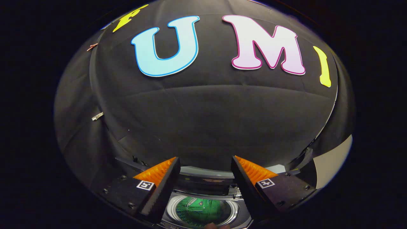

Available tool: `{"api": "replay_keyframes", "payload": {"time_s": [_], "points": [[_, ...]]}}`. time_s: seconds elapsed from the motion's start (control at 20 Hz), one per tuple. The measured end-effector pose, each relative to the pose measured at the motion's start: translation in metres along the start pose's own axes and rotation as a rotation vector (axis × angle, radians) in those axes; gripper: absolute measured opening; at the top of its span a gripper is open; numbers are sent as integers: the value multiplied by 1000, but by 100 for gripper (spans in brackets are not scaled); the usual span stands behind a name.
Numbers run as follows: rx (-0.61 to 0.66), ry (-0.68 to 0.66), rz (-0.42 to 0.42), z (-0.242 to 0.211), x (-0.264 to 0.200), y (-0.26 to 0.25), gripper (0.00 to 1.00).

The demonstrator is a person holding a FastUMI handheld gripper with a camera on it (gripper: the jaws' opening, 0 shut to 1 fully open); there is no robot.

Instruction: Put the clothes into the washing machine and then close the washing machine lid.

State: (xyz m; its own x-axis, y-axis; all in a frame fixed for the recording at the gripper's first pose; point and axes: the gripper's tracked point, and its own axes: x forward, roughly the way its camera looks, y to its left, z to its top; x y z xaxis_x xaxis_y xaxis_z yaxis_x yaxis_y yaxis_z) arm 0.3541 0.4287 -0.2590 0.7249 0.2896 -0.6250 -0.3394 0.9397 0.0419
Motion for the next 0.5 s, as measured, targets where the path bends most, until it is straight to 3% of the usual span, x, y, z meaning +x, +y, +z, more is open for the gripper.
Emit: {"api": "replay_keyframes", "payload": {"time_s": [0.5], "points": [[-9,-39,4,0,-2,-1,100]]}}
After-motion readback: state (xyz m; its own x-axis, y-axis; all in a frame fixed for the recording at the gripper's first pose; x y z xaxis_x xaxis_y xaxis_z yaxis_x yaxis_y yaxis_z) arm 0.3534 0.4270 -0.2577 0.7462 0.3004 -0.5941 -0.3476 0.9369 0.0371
